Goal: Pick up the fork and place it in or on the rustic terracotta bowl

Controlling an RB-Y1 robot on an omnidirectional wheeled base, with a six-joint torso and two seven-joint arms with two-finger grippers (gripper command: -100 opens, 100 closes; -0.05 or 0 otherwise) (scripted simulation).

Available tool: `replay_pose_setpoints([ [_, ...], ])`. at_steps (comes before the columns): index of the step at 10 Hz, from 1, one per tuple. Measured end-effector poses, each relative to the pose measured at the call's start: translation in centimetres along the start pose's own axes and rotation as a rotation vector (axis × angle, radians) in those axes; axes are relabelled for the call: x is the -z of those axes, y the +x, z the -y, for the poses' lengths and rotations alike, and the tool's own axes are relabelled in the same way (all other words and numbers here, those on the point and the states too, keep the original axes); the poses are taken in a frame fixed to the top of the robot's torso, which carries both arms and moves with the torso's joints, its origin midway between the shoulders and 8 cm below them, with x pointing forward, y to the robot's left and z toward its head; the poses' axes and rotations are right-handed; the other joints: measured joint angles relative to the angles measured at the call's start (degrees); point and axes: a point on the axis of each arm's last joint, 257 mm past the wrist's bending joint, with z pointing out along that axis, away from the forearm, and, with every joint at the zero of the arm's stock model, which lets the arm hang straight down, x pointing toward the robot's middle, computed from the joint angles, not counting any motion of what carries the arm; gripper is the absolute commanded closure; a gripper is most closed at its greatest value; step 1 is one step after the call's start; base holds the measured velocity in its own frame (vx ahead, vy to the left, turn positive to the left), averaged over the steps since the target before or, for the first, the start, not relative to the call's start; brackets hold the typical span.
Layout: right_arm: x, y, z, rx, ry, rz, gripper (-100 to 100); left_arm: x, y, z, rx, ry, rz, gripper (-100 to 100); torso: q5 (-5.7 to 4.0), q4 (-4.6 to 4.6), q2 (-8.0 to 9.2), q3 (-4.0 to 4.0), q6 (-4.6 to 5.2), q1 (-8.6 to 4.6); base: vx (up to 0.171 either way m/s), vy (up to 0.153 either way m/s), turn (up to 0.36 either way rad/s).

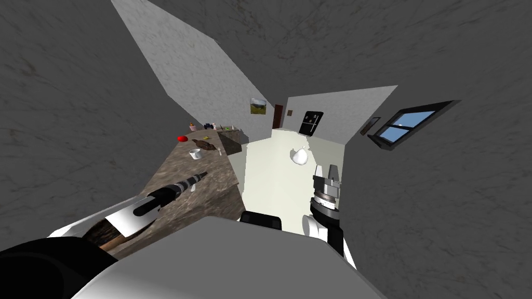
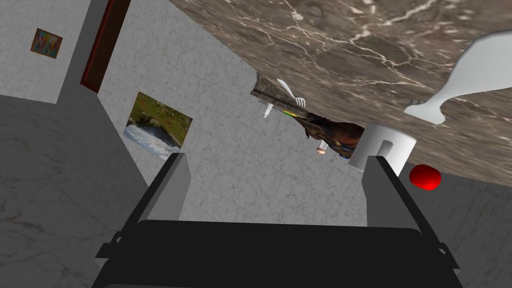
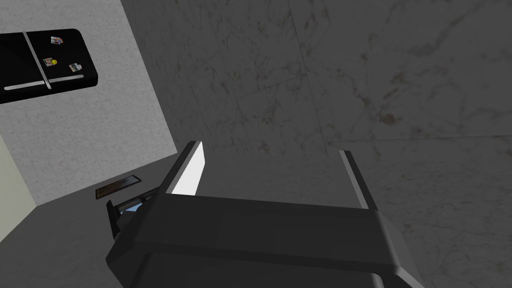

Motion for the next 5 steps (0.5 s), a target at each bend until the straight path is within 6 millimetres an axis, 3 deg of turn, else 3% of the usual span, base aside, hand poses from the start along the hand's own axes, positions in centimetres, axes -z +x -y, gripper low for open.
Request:
replay_pose_setpoints([
  [2, 0.0, 0.0, 0.0, 0.000, 0.000, 0.000, 0, 0.9, 1.1, -3.5, -0.024, -0.089, -0.046, -100, 0.02, 0.00, -0.01, 0.00, -0.01, 0.05, -0.009, 0.041, -0.135],
  [5, 0.0, 0.0, 0.0, 0.000, 0.000, 0.000, 0, 1.7, 1.1, -7.1, -0.061, -0.178, -0.094, -100, 0.00, -0.01, -0.07, -0.04, 0.00, -0.01, 0.003, 0.030, -0.175],
])
